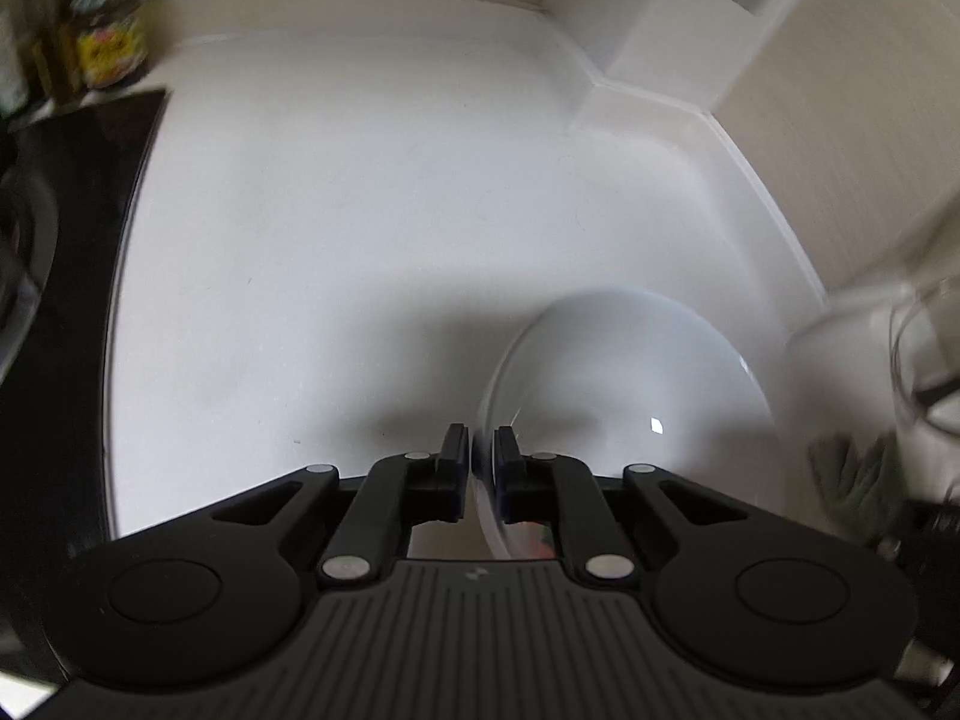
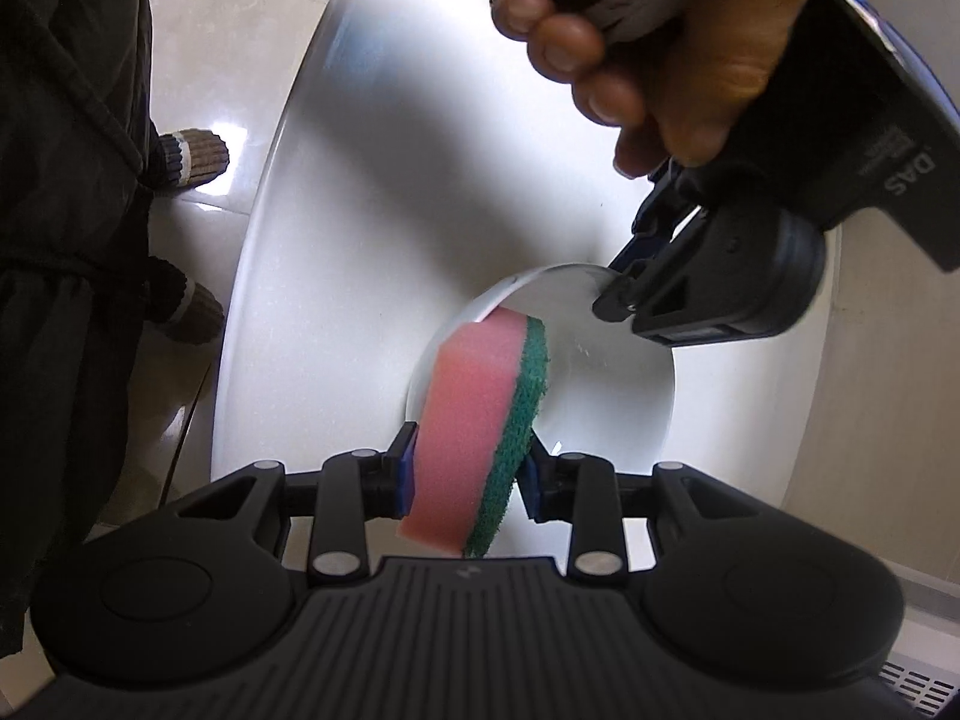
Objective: Clean bowl
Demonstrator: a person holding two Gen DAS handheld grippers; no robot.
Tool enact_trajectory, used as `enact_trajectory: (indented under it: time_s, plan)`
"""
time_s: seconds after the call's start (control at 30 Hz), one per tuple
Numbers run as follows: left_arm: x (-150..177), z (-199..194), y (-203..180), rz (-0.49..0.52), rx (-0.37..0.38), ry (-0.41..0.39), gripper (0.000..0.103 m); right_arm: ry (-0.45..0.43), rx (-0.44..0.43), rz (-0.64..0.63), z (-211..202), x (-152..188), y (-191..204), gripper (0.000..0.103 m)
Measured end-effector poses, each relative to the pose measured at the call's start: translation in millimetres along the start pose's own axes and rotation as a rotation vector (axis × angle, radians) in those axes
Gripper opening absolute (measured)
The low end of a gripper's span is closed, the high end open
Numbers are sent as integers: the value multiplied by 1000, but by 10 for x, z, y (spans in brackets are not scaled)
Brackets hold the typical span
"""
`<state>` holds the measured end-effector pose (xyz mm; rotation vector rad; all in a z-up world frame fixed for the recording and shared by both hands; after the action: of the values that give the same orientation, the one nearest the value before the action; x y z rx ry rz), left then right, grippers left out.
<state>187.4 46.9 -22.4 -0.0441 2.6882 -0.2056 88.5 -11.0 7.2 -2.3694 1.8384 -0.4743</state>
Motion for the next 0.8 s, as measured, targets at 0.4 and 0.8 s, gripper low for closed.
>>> enact_trajectory:
  time_s: [0.4,0.8]
  plan:
    - [90,55,-105,94,-10,-15,15,13,-19,-2,256,8,41,29]
    - [2,67,-98,74,-46,-25,17,6,-4,27,322,115,-1,29]
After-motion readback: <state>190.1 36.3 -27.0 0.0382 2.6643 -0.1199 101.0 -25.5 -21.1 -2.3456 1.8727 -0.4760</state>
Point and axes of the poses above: each gripper's, at about its wrist camera, not at the fingertips, and z roughly the way its jaws point, y to its left, x to its underside, the point moved 1 cm from there along z, roughly the way its jaws point, and after that the axes turned 11 degrees about -x, right-handed, at the moved point
